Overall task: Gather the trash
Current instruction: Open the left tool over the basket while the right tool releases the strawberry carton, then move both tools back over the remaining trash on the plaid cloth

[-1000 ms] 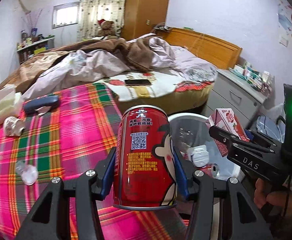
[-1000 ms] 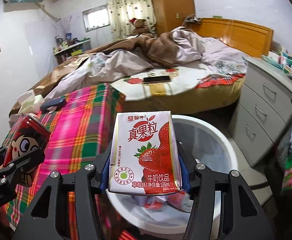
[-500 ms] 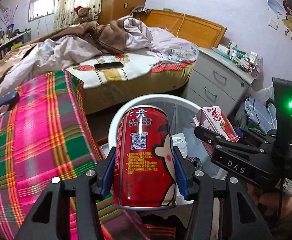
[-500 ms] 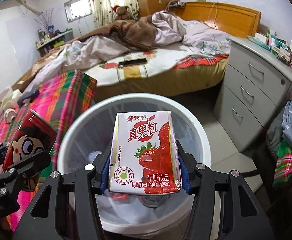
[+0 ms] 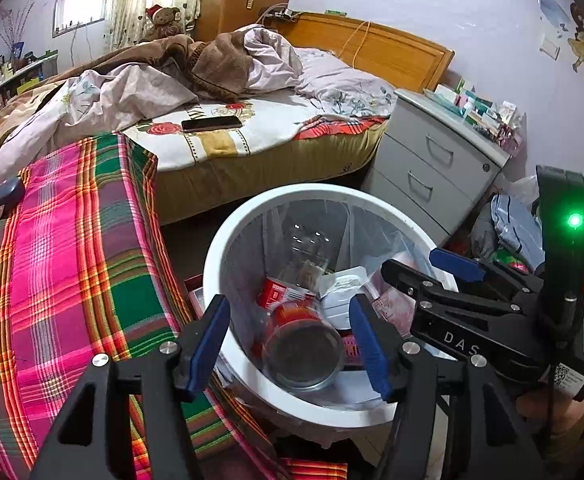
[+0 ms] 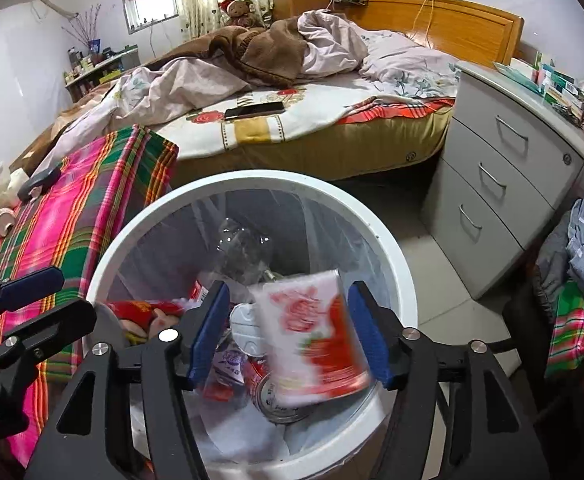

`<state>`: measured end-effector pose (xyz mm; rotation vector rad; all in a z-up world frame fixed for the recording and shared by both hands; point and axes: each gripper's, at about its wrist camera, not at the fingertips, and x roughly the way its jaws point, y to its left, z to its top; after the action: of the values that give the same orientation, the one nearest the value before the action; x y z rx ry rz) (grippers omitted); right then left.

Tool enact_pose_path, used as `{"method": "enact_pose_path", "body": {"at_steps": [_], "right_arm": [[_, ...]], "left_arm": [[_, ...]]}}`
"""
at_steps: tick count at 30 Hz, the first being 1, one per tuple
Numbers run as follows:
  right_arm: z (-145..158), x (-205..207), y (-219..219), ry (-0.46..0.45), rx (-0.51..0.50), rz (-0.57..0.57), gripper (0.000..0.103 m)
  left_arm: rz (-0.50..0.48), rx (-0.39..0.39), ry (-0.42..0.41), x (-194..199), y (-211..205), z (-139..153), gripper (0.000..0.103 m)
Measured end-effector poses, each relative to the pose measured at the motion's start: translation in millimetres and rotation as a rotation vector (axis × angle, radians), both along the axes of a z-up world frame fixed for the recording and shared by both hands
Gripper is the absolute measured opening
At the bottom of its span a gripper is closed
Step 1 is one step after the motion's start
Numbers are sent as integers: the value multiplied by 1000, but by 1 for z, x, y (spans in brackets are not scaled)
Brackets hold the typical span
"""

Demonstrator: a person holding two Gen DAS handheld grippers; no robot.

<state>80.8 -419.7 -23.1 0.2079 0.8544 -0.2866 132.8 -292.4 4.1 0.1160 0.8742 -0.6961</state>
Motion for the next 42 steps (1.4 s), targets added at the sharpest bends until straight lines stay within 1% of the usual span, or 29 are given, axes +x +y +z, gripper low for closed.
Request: {"method": "enact_pose_path", "body": {"at_steps": [8,15,18,21,26,32,39,42], "right_arm": [[9,-2,5,-36,-7,-6,65],[16,-2,17,-69,0,6,65],[19,-1,25,-87,0,17,65],[22,-1,33,-105,8,35,65],[23,6,53,-123,19,79,65],[24,18,84,-149,36,161,65],[25,37,123,-160,42,273,65],[24,46,138,-158,47,309,65]], "left_arm": [[39,-13,-12,2,18,6,64],[80,-18,-60,-3,38,17,64],[102,-35,-61,-4,51,20,64],[130,-29,-80,-5,64,22,65],[201,-33,-86,-2,95,22,64],[305,-21,-106,-1,137,20,65],[463,1,-109,6,197,10,65],[519,-1,-94,11,219,4,65]]}}
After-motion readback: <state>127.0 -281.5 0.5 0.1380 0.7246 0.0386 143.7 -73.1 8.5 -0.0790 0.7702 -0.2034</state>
